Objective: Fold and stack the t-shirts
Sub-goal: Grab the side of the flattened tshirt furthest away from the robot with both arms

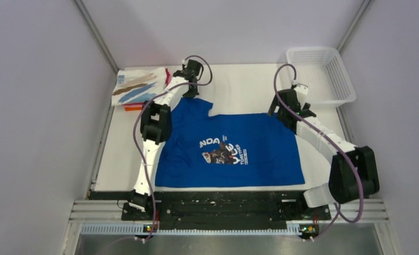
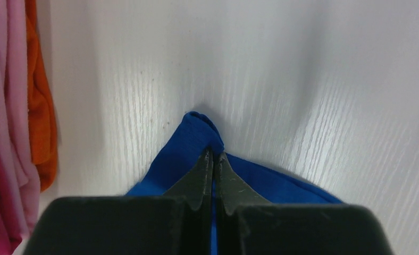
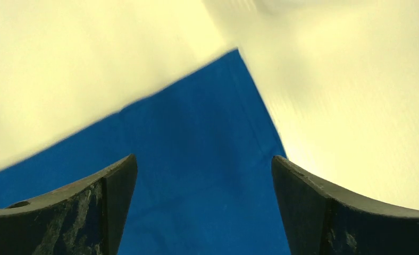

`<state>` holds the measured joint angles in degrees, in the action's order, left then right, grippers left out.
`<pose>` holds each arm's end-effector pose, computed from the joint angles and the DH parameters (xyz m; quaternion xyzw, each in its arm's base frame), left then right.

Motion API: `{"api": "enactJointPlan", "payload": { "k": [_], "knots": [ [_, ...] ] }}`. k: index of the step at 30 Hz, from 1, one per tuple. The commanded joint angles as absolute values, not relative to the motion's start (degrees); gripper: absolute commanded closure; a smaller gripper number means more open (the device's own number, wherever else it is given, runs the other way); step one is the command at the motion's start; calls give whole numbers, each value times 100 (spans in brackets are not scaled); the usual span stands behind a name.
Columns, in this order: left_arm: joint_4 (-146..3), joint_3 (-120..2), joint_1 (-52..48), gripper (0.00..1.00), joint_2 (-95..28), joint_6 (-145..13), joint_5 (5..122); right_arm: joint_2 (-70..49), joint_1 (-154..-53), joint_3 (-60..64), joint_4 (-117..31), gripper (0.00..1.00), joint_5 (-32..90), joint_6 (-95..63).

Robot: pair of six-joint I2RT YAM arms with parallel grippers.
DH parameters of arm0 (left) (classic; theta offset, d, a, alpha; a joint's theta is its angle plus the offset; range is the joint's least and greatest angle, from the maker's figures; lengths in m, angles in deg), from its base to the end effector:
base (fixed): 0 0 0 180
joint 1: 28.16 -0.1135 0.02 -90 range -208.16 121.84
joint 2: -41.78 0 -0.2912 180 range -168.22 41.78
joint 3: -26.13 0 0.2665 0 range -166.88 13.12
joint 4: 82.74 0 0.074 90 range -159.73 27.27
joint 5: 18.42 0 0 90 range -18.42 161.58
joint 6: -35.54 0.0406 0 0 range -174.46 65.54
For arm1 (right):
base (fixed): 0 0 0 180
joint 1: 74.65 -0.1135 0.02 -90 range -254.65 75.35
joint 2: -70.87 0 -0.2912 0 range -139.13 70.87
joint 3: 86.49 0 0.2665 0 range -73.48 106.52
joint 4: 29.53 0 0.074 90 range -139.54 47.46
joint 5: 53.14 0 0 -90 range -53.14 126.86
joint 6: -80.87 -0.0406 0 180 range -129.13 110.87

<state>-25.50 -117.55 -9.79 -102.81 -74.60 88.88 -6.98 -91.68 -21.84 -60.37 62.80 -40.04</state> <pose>0.5574 -0.1724 0.1822 -0.0559 0.9499 0.0471 0.3038 0.2898 0.0702 0.2605 0.1954 0.8800 -0.0342 0.4316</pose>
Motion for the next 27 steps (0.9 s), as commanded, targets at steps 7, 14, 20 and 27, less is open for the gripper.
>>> {"api": "enactJointPlan", "payload": {
  "k": [7,14,20,27],
  "knots": [
    [-2930,-10578,-828,100,-8649,-7580,8716,-3639,-9012,479,-6867,11,7042,-3237],
    [-2992,-10089,-787,100,-8158,-7657,8644,-4720,-9012,1259,-7444,12,7325,-3353],
    [-3070,-9790,-759,100,-7873,-7696,8627,-4771,-9007,968,-7516,17,7351,-3510],
    [-3066,-9607,-710,100,-7652,-7705,8696,-4317,-8951,384,-7461,29,7465,-3800]
  ]
}}
